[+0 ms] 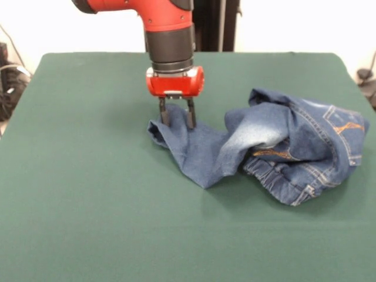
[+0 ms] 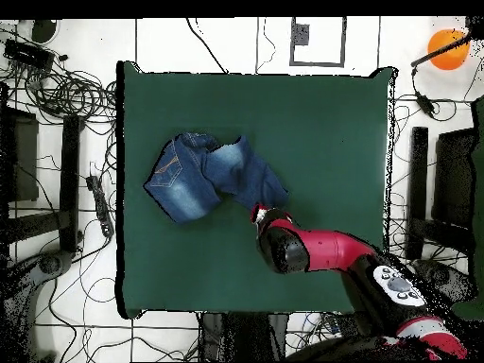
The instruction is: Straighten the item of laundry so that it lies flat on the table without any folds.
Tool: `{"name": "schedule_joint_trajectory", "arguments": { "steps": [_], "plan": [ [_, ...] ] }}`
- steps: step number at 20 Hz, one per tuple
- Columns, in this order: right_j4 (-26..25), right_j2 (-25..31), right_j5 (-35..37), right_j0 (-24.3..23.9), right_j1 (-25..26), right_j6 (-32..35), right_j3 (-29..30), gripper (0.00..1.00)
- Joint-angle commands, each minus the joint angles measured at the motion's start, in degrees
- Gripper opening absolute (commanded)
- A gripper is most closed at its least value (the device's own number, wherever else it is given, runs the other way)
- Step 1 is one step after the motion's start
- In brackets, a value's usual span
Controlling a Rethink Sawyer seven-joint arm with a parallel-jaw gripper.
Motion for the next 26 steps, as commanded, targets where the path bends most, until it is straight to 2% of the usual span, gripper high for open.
{"name": "schedule_joint_trajectory", "arguments": {
  "steps": [1, 5, 13, 21, 22, 26],
  "plan": [
    [-4.2, 4.8, -0.7, -1.5, 6.1, -0.2, -3.6, 1.0],
    [-5.4, 5.1, -0.3, -1.8, 7.3, -0.4, -4.9, 1.0],
    [-2.1, 0.7, 0.4, 3.5, 6.1, 3.7, -5.5, 1.0],
    [-0.9, 1.7, 5.0, 2.8, 0.9, 2.4, -3.4, 1.0],
    [-0.6, 2.4, 6.9, 1.9, 0.8, 1.6, -3.4, 1.0],
    [-0.5, 1.3, 6.8, 2.6, 0.1, 2.1, -3.1, 1.0]
  ]
}}
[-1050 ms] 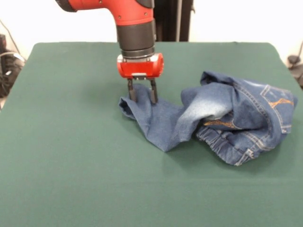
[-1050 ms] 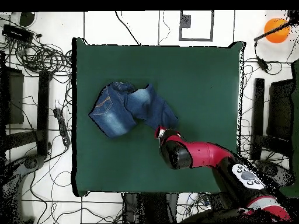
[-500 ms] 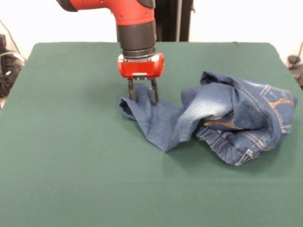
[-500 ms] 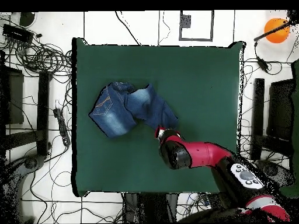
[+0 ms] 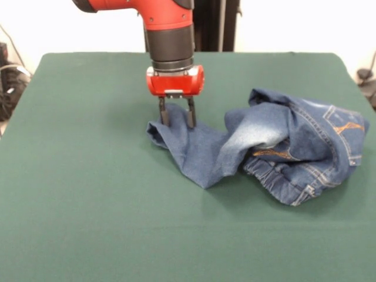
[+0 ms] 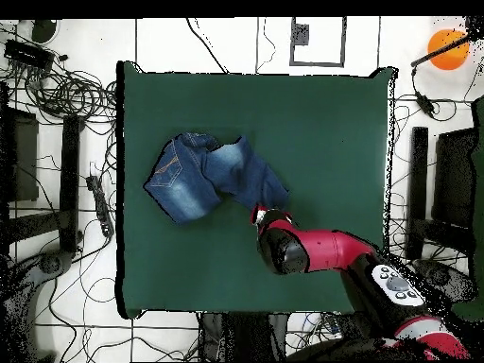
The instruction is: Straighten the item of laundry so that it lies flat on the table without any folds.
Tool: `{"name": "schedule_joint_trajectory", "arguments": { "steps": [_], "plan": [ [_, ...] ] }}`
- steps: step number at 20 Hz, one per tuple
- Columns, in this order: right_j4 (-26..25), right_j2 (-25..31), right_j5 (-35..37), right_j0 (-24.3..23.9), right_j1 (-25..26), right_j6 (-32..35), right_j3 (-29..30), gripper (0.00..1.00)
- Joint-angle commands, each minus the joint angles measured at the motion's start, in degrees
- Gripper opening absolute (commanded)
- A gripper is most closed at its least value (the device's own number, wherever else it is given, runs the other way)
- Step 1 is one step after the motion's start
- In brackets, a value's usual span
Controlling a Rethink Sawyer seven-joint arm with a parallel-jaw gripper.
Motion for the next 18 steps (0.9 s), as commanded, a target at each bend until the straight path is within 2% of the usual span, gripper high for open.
{"name": "schedule_joint_trajectory", "arguments": {
  "steps": [1, 9, 10, 18],
  "plan": [
    [1.6, 1.1, 6.7, 2.3, 0.5, 2.2, -2.9, 1.0],
    [1.4, 1.8, 6.9, 1.6, 0.7, 1.7, -2.9, 1.0],
    [1.4, 1.9, 7.0, 1.6, 0.7, 1.7, -2.9, 0.0],
    [1.7, 2.1, 7.3, 1.6, 0.6, 1.7, -3.0, 0.0]
  ]
}}
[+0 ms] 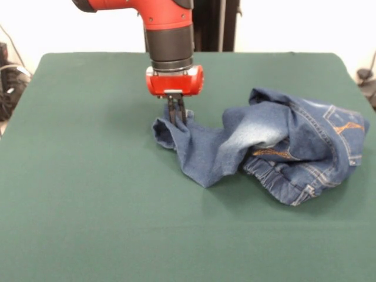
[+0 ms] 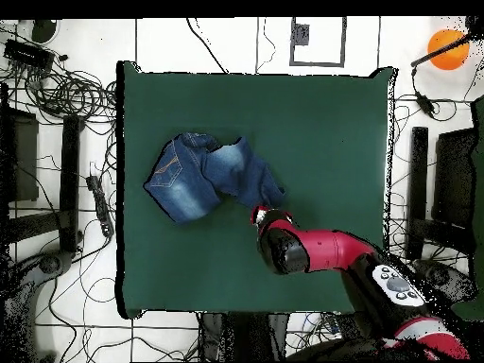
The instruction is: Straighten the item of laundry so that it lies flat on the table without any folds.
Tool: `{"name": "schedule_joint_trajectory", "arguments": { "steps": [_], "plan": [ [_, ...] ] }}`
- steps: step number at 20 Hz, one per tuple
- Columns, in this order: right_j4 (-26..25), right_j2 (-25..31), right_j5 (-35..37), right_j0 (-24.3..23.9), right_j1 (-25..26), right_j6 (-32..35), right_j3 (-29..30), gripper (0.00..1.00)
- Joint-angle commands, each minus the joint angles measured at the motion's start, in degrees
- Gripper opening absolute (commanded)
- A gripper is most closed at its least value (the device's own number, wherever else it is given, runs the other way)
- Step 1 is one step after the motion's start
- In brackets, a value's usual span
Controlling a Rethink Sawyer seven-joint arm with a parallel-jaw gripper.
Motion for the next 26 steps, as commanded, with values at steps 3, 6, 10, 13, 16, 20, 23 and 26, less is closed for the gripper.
{"name": "schedule_joint_trajectory", "arguments": {
  "steps": [3, 6, 10, 13, 16, 20, 23, 26],
  "plan": [
    [1.6, 2.0, 7.2, 1.6, 0.8, 1.6, -3.1, 0.0],
    [1.7, 2.1, 7.8, 1.5, 0.5, 1.4, -3.0, 0.0],
    [3.2, 3.3, 14.1, 0.8, -2.2, -1.1, -3.0, 0.0],
    [4.3, 4.6, 19.3, -0.1, -4.1, -3.5, -3.5, 0.0],
    [4.4, 5.4, 21.5, -0.8, -4.8, -4.5, -3.9, 0.0],
    [4.0, 6.5, 24.7, -1.5, -5.5, -5.9, -4.9, 0.0],
    [3.1, 7.3, 27.0, -2.2, -5.9, -7.8, -5.9, 0.0],
    [2.5, 8.6, 29.7, -3.3, -5.9, -10.1, -6.9, 0.0]
  ]
}}
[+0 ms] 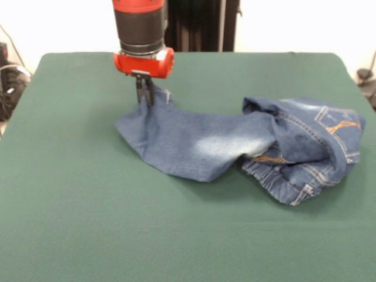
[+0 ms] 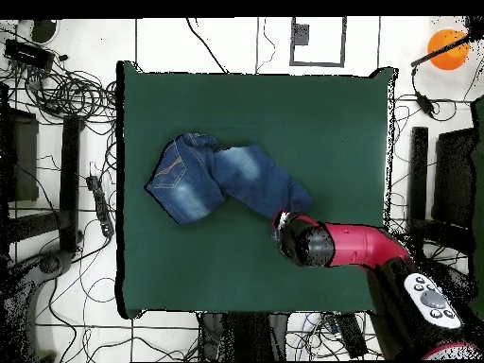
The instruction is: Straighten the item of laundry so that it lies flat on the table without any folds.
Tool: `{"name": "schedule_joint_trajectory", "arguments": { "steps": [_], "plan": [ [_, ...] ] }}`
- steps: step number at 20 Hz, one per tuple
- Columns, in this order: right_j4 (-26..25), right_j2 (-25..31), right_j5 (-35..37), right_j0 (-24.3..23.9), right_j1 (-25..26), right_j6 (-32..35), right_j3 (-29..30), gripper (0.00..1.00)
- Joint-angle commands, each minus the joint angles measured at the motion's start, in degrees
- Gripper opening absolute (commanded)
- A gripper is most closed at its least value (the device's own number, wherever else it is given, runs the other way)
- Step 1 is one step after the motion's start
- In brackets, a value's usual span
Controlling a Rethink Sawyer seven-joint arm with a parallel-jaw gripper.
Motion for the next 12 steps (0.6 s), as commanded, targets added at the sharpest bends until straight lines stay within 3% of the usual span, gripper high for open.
{"name": "schedule_joint_trajectory", "arguments": {
  "steps": [1, 12],
  "plan": [
    [0.6, 8.1, 10.3, -0.5, 0.4, -10.7, -5.3, 0.0],
    [-1.6, 9.2, 15.4, -1.2, -0.7, -13.0, -6.9, 0.0]
  ]
}}
